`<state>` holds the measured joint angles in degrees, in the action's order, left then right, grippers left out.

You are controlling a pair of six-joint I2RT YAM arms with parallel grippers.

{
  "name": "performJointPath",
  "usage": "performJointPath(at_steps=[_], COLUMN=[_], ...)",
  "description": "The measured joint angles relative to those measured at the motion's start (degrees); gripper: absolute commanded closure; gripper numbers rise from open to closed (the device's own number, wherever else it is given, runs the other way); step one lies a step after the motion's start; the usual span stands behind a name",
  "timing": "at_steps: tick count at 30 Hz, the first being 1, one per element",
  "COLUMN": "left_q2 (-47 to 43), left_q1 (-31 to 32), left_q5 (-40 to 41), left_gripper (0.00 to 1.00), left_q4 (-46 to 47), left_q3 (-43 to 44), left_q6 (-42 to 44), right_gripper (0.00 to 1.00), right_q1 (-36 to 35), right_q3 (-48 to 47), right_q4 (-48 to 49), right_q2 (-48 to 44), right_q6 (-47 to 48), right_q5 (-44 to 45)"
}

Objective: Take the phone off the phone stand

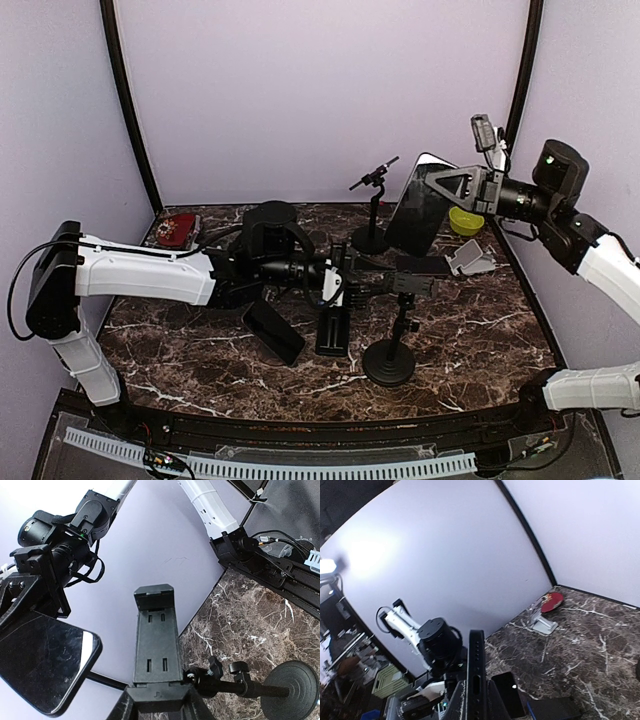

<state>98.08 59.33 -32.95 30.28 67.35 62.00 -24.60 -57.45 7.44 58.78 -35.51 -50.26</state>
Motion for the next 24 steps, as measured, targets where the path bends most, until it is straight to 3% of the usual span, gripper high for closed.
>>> performJointPath(at_steps=[14, 24], left_q2=[0.0, 0.0], left_q1=[0.1, 0.2], left_q5=[0.9, 1.1], left_gripper=[1.00, 1.00], left_q4=[0.1, 0.1], left_q3=[0.0, 0.0], left_q6=[0.4, 0.6], right_gripper=[1.00, 1.00], right_q1=[11.1, 11.5], right_q3=[3.6, 24.0], right_q4=[-5.4, -3.9], right_q2=[-6.2, -13.9], right_q6=[-3.6, -13.7], right_q5=[19.5, 33.9])
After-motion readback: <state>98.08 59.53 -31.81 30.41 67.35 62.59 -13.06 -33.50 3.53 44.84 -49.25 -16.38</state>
